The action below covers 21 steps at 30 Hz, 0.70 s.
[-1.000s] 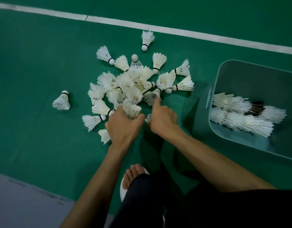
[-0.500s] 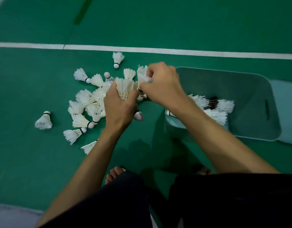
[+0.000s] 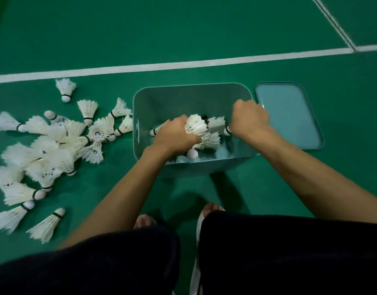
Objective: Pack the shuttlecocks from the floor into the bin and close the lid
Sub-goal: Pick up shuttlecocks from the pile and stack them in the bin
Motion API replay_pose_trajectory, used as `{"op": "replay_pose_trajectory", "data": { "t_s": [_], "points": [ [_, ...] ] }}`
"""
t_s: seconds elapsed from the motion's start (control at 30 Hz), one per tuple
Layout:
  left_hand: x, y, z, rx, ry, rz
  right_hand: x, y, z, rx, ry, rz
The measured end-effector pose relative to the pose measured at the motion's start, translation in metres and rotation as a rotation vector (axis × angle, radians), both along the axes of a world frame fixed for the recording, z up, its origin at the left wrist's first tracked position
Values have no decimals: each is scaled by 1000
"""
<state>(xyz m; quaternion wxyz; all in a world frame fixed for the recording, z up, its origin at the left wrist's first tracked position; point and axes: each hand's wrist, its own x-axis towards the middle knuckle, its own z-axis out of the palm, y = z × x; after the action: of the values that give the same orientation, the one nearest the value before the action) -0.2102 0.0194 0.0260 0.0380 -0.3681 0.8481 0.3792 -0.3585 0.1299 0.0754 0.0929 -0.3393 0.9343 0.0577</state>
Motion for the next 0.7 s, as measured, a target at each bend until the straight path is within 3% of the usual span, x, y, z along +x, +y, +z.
{"op": "replay_pose_trajectory", "data": {
  "t_s": [0.13,0.27,0.47,0.7],
  "points": [
    [-1,-7,-22,21,-139,-18,0,-11,-34,150,18,54],
    [9,-21,-32,29,-229,14,-3,-18,-60,120,-26,5],
    [13,-33,-39,125,-359,-7,-13,-27,-80,46,-353,-209],
    [2,-38,-41,176,-391,-40,-33,-38,-87,56,-444,-233]
  ]
}}
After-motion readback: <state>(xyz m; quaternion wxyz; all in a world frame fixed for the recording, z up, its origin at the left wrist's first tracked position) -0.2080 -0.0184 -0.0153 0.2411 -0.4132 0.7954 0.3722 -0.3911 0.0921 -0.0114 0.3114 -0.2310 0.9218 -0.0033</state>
